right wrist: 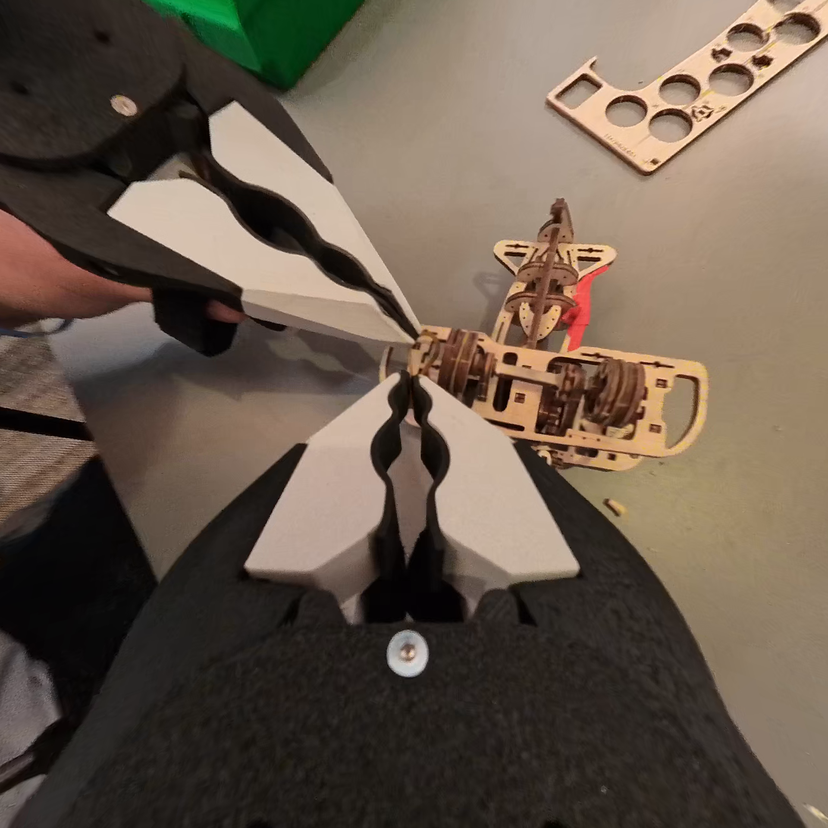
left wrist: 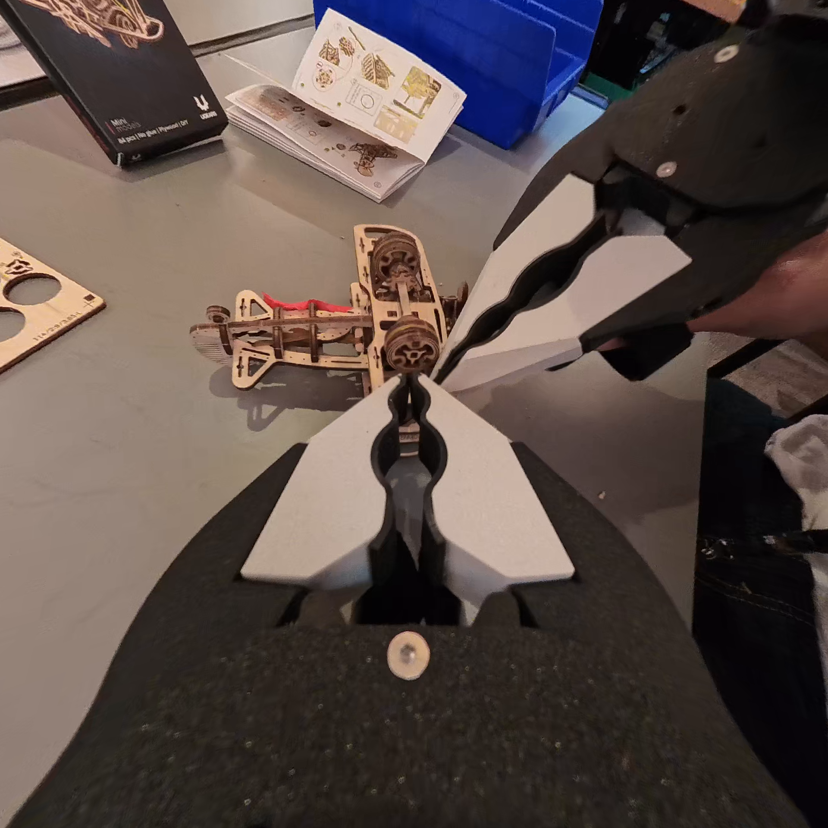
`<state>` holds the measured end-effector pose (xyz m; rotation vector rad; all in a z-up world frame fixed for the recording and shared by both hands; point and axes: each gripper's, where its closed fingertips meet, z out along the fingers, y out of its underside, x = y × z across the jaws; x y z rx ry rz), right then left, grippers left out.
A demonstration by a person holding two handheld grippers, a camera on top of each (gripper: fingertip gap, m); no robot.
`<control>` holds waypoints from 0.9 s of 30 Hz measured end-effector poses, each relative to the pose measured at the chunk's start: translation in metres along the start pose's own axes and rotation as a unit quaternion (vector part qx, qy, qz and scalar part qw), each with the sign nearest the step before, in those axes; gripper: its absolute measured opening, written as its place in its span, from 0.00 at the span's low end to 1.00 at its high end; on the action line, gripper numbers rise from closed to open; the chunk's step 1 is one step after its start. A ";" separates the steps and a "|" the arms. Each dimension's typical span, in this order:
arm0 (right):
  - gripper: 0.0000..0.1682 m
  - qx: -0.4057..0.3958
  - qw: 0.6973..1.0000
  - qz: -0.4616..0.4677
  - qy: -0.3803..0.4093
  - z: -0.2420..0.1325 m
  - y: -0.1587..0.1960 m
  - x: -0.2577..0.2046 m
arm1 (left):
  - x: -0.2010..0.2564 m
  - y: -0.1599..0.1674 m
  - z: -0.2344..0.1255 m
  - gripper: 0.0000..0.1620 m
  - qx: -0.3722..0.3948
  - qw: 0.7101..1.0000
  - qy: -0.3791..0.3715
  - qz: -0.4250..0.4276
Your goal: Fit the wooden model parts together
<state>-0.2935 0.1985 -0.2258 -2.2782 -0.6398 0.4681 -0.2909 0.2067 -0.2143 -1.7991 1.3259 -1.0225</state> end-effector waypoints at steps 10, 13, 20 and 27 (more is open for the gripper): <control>0.00 -0.011 0.998 -0.044 0.046 -0.003 0.001 0.006 | -0.001 0.000 0.003 0.00 -0.016 0.998 -0.029 0.044; 0.00 -0.020 0.997 -0.058 0.050 -0.001 0.000 0.006 | -0.004 -0.003 0.001 0.00 -0.014 0.996 -0.051 0.067; 0.00 -0.027 0.992 -0.105 0.067 0.002 -0.003 0.005 | -0.008 0.006 0.006 0.00 -0.034 0.995 -0.056 0.074; 0.00 -0.011 0.981 -0.173 0.093 0.003 -0.012 0.004 | -0.011 0.009 0.003 0.00 -0.032 0.997 -0.052 0.056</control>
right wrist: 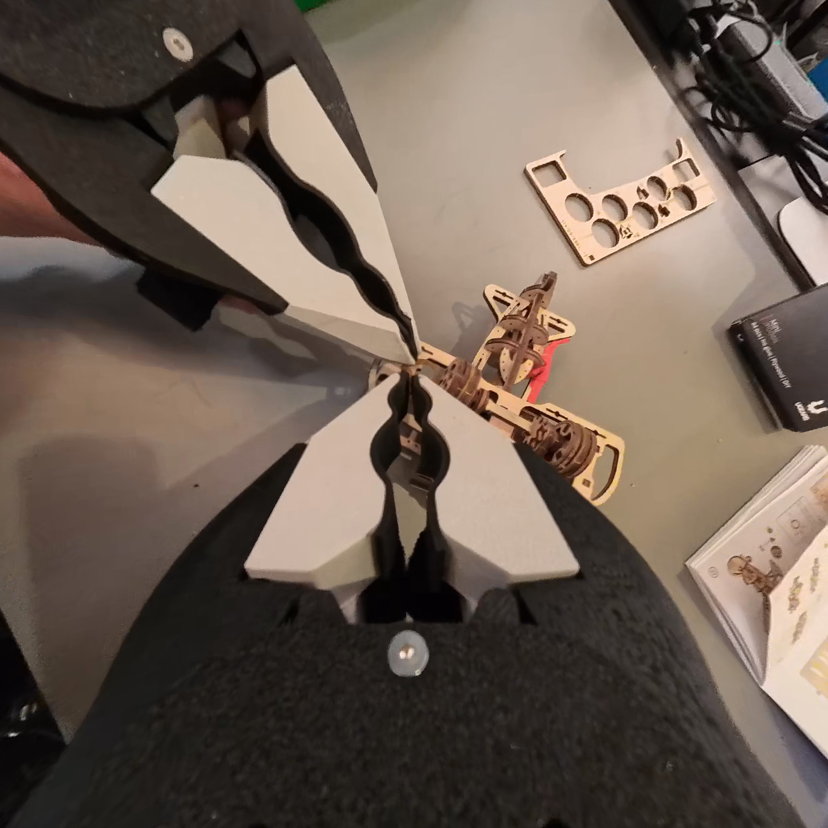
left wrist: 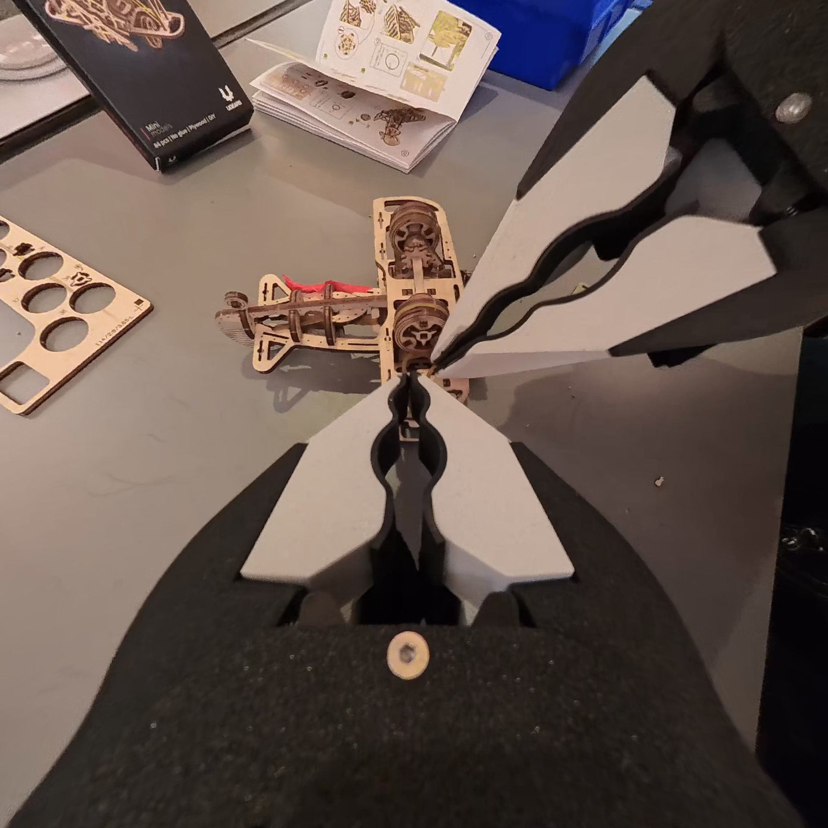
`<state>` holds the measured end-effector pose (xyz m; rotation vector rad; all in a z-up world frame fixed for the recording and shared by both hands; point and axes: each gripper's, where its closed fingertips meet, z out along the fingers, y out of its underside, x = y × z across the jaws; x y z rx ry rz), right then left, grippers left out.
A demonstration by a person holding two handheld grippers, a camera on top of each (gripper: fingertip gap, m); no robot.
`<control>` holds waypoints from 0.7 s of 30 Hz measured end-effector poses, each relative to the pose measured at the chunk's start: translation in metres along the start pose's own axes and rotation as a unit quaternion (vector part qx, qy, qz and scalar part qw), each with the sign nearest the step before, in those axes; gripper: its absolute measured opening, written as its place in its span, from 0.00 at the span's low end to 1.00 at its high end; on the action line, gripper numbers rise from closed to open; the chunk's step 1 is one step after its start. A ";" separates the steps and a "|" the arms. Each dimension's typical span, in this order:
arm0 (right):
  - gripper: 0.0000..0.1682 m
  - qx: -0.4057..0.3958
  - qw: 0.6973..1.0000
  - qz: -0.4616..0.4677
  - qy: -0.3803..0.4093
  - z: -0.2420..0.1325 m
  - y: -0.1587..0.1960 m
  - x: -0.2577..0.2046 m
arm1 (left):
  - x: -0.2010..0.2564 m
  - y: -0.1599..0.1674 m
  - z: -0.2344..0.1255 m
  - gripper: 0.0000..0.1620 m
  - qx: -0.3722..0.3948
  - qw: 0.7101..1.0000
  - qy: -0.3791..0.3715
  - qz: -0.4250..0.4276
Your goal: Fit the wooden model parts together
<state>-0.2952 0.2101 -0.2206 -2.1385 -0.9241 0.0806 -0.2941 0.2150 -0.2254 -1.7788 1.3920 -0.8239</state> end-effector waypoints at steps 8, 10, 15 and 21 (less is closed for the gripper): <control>0.00 0.004 0.998 -0.053 0.041 -0.001 0.009 -0.001 | 0.004 -0.001 -0.002 0.00 0.003 1.000 0.001 0.031; 0.00 0.001 0.996 -0.064 0.054 -0.002 0.009 -0.001 | 0.004 -0.001 -0.002 0.00 0.004 0.999 -0.002 0.035; 0.00 -0.003 0.996 -0.071 0.056 -0.001 0.008 0.000 | 0.004 -0.016 -0.006 0.00 0.030 0.999 -0.002 0.025; 0.00 -0.019 0.997 -0.042 0.067 -0.003 0.011 0.002 | 0.006 -0.005 0.006 0.00 0.009 1.000 0.012 0.013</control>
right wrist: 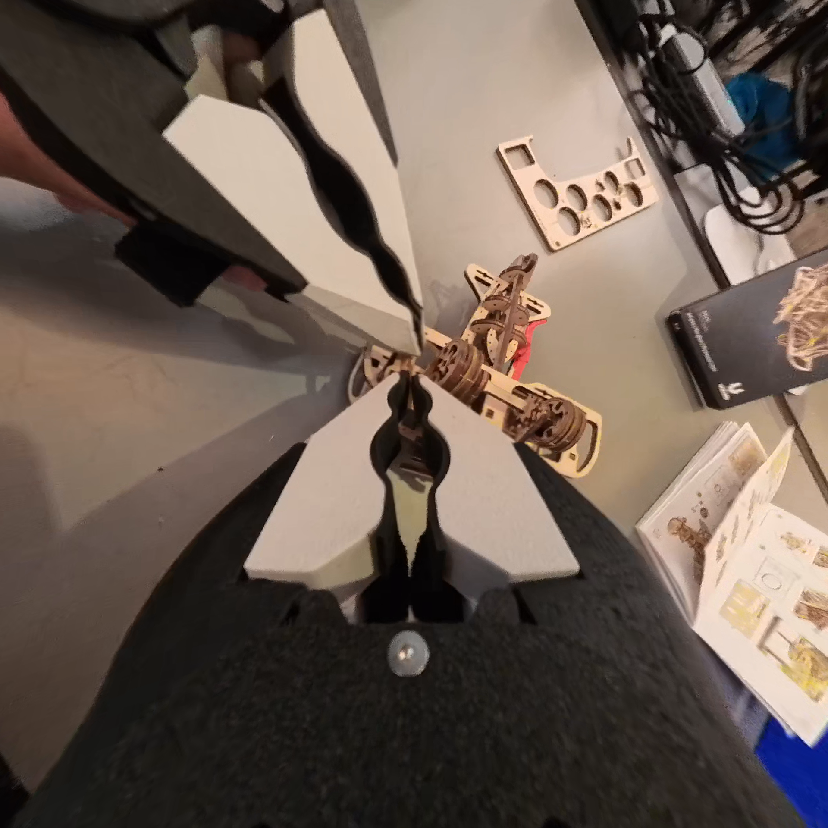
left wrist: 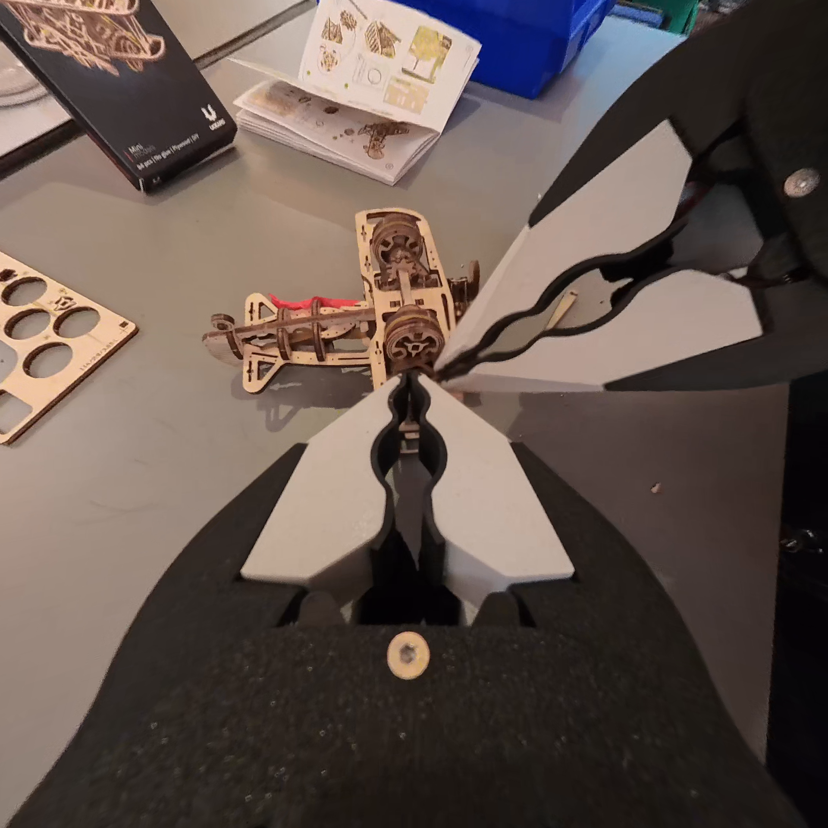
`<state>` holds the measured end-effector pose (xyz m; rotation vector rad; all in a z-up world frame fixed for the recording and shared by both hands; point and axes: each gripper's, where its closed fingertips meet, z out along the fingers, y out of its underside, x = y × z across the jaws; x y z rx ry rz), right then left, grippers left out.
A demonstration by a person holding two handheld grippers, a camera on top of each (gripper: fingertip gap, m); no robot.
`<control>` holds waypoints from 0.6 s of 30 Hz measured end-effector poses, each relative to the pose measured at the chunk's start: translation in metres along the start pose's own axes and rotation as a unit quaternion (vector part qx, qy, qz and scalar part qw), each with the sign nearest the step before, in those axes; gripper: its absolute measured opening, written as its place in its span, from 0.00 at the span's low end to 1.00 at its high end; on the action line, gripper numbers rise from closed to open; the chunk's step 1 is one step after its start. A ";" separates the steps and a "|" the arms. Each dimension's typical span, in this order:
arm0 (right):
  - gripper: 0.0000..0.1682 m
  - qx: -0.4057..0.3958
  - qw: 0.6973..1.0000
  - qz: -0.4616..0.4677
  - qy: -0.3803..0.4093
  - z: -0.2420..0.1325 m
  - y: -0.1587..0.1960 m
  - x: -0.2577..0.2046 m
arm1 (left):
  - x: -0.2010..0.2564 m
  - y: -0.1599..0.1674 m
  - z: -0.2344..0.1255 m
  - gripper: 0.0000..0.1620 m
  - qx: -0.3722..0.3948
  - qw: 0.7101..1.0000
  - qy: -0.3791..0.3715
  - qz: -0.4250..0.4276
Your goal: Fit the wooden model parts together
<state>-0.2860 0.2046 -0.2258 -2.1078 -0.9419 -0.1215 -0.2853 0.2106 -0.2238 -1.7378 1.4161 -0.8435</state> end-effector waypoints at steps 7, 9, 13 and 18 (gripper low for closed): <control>0.03 0.017 1.000 -0.002 0.005 -0.005 -0.003 0.002 | 0.003 0.002 0.004 0.00 -0.010 1.000 0.000 0.009; 0.04 0.024 1.000 -0.004 0.015 -0.009 -0.003 0.004 | 0.003 0.002 0.004 0.00 -0.007 1.000 0.003 0.004; 0.01 0.046 0.998 -0.012 0.035 -0.017 -0.004 0.006 | 0.002 0.001 0.004 0.00 -0.003 1.000 0.007 -0.006; 0.00 0.059 0.998 0.009 0.027 -0.012 -0.001 0.001 | 0.002 0.001 0.005 0.00 -0.008 1.000 0.003 -0.006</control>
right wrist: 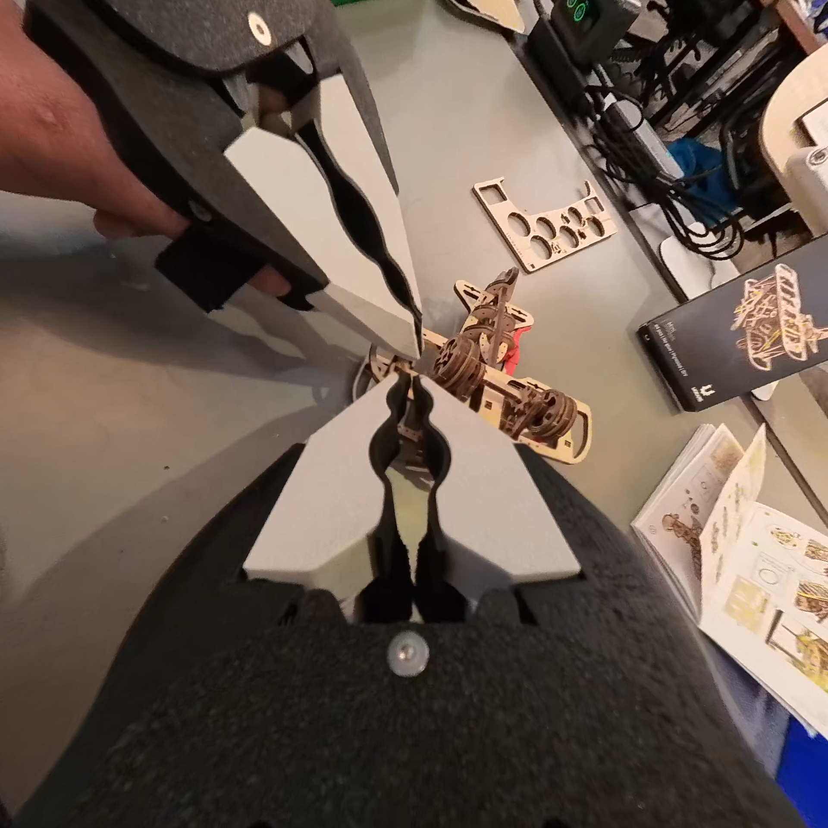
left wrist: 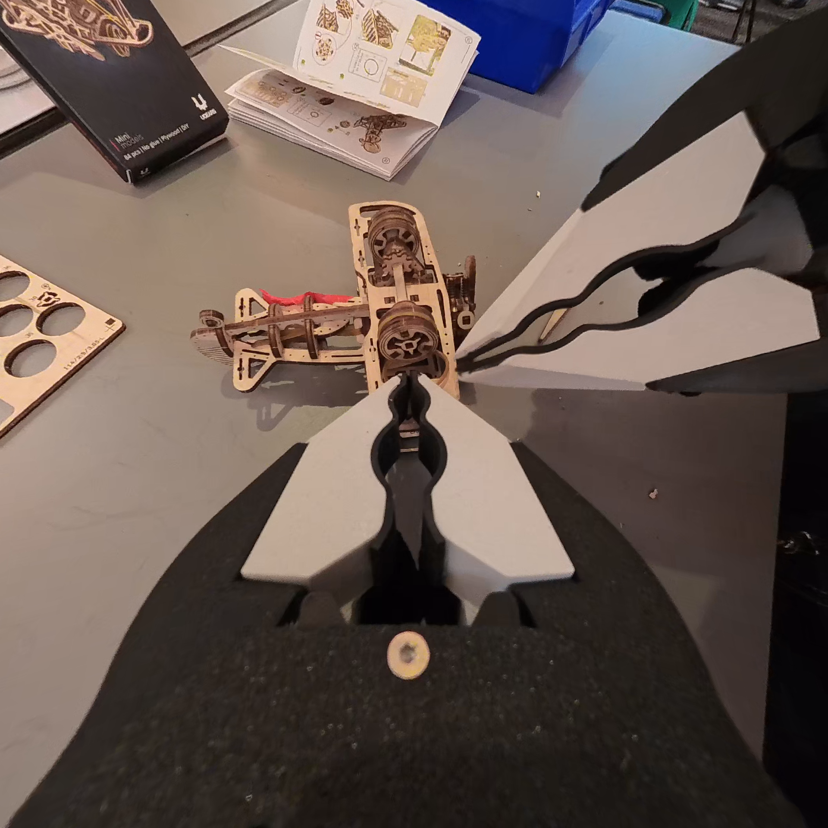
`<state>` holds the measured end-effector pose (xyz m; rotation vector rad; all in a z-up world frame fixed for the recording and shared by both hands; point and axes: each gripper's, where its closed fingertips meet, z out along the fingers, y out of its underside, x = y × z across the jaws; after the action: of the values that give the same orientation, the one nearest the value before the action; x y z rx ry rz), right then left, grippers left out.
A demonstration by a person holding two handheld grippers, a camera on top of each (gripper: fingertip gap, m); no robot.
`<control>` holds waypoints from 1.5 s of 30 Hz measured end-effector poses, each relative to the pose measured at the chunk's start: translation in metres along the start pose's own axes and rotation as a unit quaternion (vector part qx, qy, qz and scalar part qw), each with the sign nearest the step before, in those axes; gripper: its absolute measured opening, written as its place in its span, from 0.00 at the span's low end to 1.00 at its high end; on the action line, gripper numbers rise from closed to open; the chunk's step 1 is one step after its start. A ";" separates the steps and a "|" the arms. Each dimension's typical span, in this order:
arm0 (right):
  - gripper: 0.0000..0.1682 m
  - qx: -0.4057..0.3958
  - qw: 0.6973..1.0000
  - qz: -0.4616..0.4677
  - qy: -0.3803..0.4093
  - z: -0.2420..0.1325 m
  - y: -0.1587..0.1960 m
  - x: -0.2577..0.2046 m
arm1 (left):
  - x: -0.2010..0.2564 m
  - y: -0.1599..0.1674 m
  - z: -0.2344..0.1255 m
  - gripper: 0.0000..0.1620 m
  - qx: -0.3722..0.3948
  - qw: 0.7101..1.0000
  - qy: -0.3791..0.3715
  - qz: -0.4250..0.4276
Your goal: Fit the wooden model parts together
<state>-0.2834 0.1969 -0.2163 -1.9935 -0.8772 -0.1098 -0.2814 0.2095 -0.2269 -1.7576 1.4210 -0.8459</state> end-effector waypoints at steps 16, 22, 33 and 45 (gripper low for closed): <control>0.00 -0.002 0.999 0.050 -0.003 0.006 0.003 0.007 | -0.006 -0.003 -0.007 0.00 0.009 1.000 0.003 -0.014; 0.00 0.013 0.998 0.058 -0.016 0.001 0.000 0.000 | -0.003 0.000 -0.003 0.00 0.004 1.000 0.007 -0.014; 0.00 0.019 0.999 0.046 -0.017 0.008 -0.005 -0.005 | -0.003 -0.003 0.004 0.00 0.006 1.000 0.006 -0.023; 0.00 -0.001 0.999 0.034 0.008 0.012 0.005 0.004 | -0.008 -0.007 -0.001 0.00 0.021 0.999 0.003 -0.043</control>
<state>-0.2808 0.2071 -0.2251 -2.0184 -0.7994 -0.0871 -0.2803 0.2185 -0.2203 -1.7958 1.3305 -0.9193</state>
